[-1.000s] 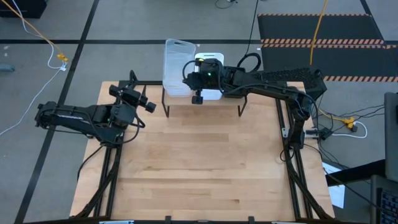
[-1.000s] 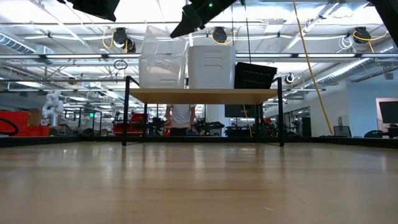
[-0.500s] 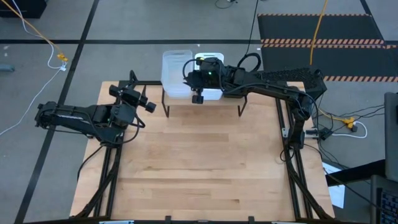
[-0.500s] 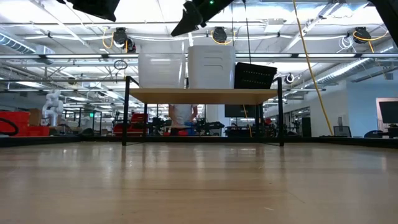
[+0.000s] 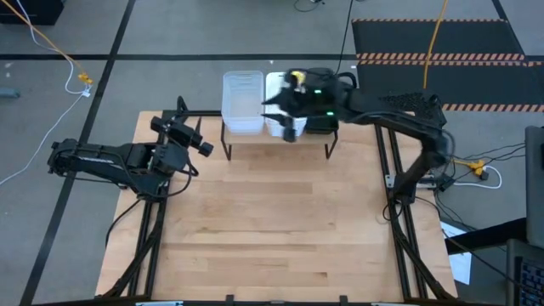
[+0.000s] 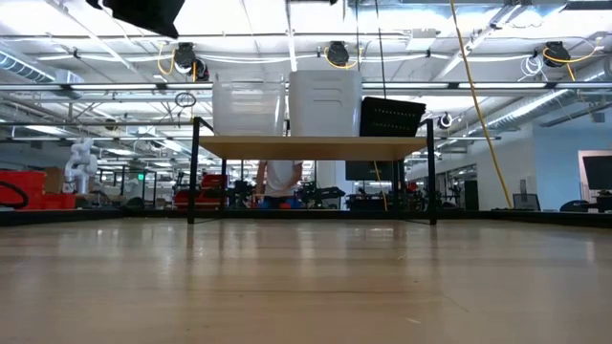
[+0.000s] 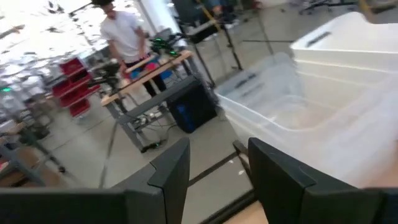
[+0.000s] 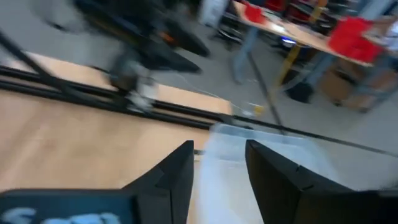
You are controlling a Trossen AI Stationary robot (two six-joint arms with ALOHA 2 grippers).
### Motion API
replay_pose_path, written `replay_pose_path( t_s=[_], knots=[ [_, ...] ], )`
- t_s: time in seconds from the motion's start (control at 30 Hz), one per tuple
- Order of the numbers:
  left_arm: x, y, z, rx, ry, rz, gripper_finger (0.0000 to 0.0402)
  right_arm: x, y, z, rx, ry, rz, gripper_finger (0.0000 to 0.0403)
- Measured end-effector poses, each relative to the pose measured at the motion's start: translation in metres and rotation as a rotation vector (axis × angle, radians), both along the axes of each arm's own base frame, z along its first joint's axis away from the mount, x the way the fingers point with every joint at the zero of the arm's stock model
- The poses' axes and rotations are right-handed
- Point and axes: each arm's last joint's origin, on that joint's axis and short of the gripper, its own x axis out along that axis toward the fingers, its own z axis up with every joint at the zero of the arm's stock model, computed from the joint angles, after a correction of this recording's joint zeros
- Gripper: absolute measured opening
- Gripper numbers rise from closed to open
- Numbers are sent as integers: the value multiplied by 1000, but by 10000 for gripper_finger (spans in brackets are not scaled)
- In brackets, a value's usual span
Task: Stack baskets on shelf by color
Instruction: Return to Home Position
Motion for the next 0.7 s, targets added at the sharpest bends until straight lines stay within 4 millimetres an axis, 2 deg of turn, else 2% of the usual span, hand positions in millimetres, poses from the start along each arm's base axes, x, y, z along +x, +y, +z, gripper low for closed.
replay_pose_path(
  t_s=[0.1, 0.17, 0.27, 0.37, 0.5, 0.6, 0.7],
  knots=[
    [1, -1, -2, -37, 7, -63, 166, -30, 14, 4, 72, -27, 70, 127],
    [2, -1, -2, -58, 13, -107, 166, -48, 22, -5, 77, -37, 48, 117],
    [3, -2, -3, -81, 7, -142, 166, -75, 26, -37, 61, 3, -97, 101],
    [4, -2, -3, -99, -10, -154, 166, -100, 20, -74, 71, 40, -196, 93],
    [6, -2, -5, -113, -35, -149, 165, -128, 16, -101, 119, 25, -253, 92],
    [13, -3, -7, -123, -44, -163, 165, -143, 25, -111, 169, 18, -181, 91],
    [29, -5, -7, -133, -48, -250, 165, -153, 41, -119, 233, -28, -47, 91]
  ],
)
